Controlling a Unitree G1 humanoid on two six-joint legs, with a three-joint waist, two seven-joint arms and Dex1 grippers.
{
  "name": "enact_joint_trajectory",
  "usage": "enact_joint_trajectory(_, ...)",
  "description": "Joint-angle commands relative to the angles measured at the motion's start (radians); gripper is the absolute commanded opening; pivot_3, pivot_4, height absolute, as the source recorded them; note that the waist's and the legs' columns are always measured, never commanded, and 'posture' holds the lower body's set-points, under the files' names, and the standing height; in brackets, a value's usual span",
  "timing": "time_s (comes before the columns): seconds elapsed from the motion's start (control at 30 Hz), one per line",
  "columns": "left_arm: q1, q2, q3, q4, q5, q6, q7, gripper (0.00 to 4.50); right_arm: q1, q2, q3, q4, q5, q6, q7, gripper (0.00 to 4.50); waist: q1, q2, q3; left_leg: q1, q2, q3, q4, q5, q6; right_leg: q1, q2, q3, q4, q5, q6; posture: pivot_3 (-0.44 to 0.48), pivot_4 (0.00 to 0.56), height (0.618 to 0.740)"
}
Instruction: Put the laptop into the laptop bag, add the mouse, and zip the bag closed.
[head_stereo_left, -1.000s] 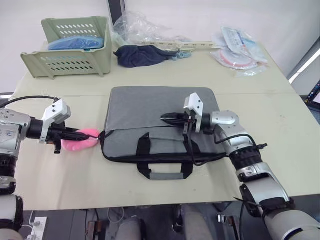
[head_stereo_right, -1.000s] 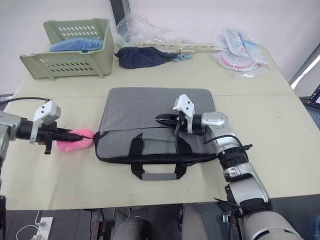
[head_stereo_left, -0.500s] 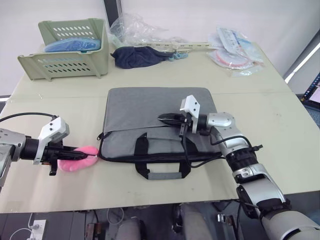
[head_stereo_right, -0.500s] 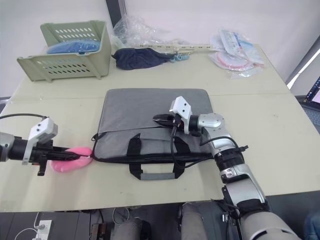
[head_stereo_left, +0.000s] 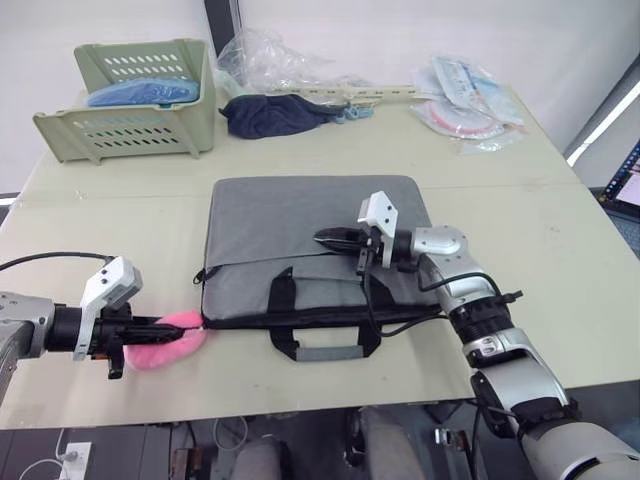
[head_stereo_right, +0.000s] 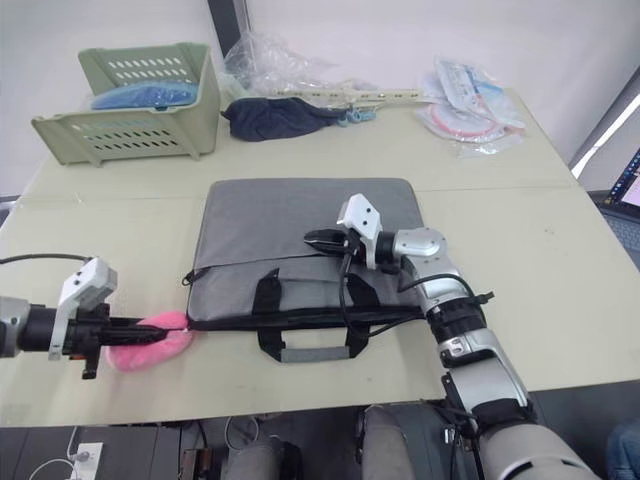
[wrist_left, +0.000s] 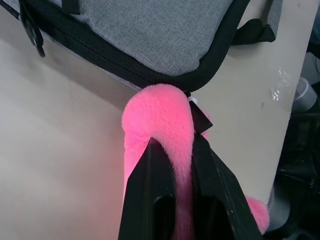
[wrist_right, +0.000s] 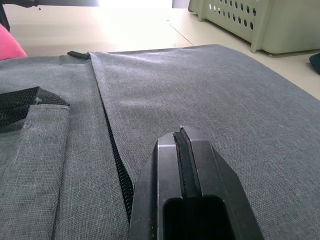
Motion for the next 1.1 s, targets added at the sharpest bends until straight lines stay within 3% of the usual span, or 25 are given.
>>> enact_joint_trajectory(0.03, 0.06, -0.001, 0.03, -0.071, -0.045, 0.037, 0.004, 0.07, 0.044, 0.004, 0.045, 0.093, -0.067, 0.03, -0.005, 0.0, 0.0, 0.0, 0.0, 0.001, 0.0, 0.0, 0.0, 0.0, -0.001, 0.001, 0.0, 0.0, 0.0, 0.0, 0.0, 0.0, 0.15, 0.74)
enact_joint_trajectory(0.23, 0.102, -0.02, 0.055, -0.105, -0.069, 0.047, 0.048, 0.07, 0.029, 0.014, 0.044, 0.115, -0.07, 0.024, -0.001, 0.0, -0.001, 0.0, 0.0, 0.006, 0.002, -0.002, 0.0, -0.002, -0.003, 0.007, -0.001, 0.004, 0.0, -0.003, -0.006, 0.0, 0.15, 0.74)
enact_joint_trajectory(0.33, 0.126, 0.014, 0.094, -0.071, -0.07, 0.022, 0.012, 1.17, 0.02, 0.015, 0.042, 0.128, -0.071, 0.02, 0.001, 0.0, -0.002, 0.0, 0.0, 0.007, 0.003, -0.002, -0.001, -0.002, -0.004, 0.007, -0.001, 0.004, 0.001, -0.004, -0.008, 0.0, 0.15, 0.74)
enact_joint_trajectory(0.47, 0.194, 0.097, 0.148, -0.048, -0.068, 0.005, -0.091, 3.27, 0.013, 0.016, 0.041, 0.142, -0.072, 0.014, 0.005, 0.0, -0.001, 0.001, 0.0, 0.008, 0.004, -0.002, -0.001, -0.002, -0.004, 0.007, -0.001, 0.004, 0.003, -0.006, -0.011, 0.0, 0.15, 0.74)
enact_joint_trajectory(0.5, 0.247, 0.147, 0.175, -0.045, -0.052, -0.009, -0.166, 3.86, 0.01, 0.017, 0.041, 0.147, -0.072, 0.011, 0.006, 0.0, 0.001, 0.002, 0.001, 0.008, 0.004, -0.002, -0.001, -0.002, -0.005, 0.007, -0.001, 0.004, 0.003, -0.007, -0.012, 0.0, 0.15, 0.74)
enact_joint_trajectory(0.57, 0.338, 0.232, 0.209, -0.024, 0.004, -0.071, -0.3, 4.45, 0.003, 0.018, 0.041, 0.159, -0.073, 0.005, 0.01, 0.0, -0.002, 0.002, 0.001, 0.009, 0.004, -0.001, 0.0, -0.002, -0.005, 0.007, -0.001, 0.004, 0.004, -0.008, -0.013, 0.0, 0.15, 0.74)
enact_joint_trajectory(0.63, 0.375, 0.298, 0.217, 0.026, 0.06, -0.177, -0.38, 4.45, -0.005, 0.019, 0.041, 0.17, -0.073, 0.0, 0.012, 0.0, 0.001, 0.002, 0.001, 0.009, 0.004, -0.001, -0.001, -0.002, -0.006, 0.006, 0.0, 0.002, 0.005, -0.009, -0.015, 0.0, 0.15, 0.74)
enact_joint_trajectory(0.77, 0.052, 0.348, 0.028, 0.201, 0.032, -0.313, -0.346, 4.45, -0.018, 0.022, 0.04, 0.188, -0.074, -0.007, 0.015, 0.0, 0.018, 0.0, -0.001, 0.012, 0.004, -0.002, -0.001, -0.001, -0.007, 0.009, 0.0, 0.001, 0.006, -0.01, -0.016, 0.0, 0.15, 0.74)
enact_joint_trajectory(0.9, -0.289, 0.252, -0.222, 0.311, 0.089, -0.329, -0.345, 4.45, -0.019, 0.022, 0.038, 0.19, -0.077, -0.008, 0.018, 0.0, 0.025, 0.001, -0.003, 0.015, 0.005, 0.0, -0.002, -0.001, -0.008, 0.01, 0.0, 0.002, 0.009, -0.01, -0.017, 0.0, 0.15, 0.74)
enact_joint_trajectory(1.1, -0.318, 0.288, -0.399, 0.308, 0.079, -0.345, -0.397, 4.45, -0.007, 0.007, 0.035, 0.167, -0.078, 0.002, 0.024, 0.0, 0.019, 0.0, -0.004, 0.018, 0.004, 0.008, -0.005, -0.002, -0.009, 0.006, 0.005, -0.002, 0.013, -0.01, -0.017, 0.0, 0.15, 0.74)
